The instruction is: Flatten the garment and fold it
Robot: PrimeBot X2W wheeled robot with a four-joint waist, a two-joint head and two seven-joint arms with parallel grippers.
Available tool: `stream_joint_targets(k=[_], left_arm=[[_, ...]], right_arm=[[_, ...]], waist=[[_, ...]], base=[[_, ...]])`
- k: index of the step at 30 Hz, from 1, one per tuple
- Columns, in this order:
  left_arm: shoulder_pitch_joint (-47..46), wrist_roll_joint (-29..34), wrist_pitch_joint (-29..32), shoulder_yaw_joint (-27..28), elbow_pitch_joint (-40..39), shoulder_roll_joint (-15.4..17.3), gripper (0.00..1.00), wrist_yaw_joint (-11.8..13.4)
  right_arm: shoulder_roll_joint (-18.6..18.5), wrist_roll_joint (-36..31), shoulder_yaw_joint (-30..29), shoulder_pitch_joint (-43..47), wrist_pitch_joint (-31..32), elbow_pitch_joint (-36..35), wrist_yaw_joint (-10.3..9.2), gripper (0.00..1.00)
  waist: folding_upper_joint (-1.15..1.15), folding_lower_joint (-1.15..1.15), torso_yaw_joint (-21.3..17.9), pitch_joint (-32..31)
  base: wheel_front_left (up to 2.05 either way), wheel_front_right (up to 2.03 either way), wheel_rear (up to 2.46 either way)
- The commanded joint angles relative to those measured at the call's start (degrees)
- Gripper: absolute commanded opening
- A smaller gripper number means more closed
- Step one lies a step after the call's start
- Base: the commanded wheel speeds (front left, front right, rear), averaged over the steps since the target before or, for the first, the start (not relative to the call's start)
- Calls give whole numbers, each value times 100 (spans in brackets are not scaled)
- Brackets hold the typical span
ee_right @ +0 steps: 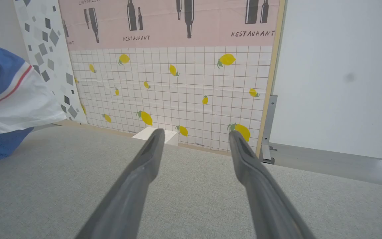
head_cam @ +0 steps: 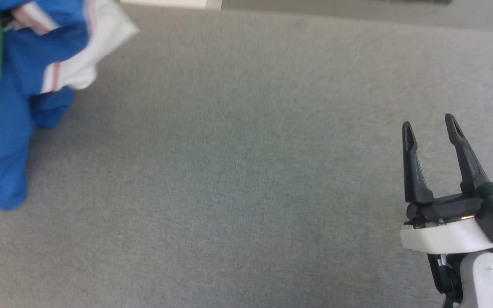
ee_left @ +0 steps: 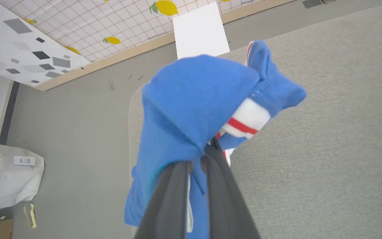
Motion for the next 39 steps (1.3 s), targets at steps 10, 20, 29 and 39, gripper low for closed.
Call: stream_joint_targets(k=[10,20,29,39], left_arm=[[-785,-69,-227,-1033,-1109,-828,0,-12],[-432,-233,-868,-2339,-1357,-1899,0,-12],[1866,325,-415,-2618,-1223,-2554,0,-12],[3306,861,-98,-2621,-1255,-2694,11,-12]], right_arm=[[-5,205,7,288,-33,77,-9,100],[-5,253,-95,407,-33,58,-9,100],[-5,344,-63,333,-33,8,-9,100],[-5,305,-90,282,-33,72,-9,100]], waist=[[0,1,-906,-986],[0,1,-1707,-1017],[0,1,-2002,-645],[0,1,-1838,-615]], base=[[0,0,0],[0,0,0],[0,0,0],[0,0,0]])
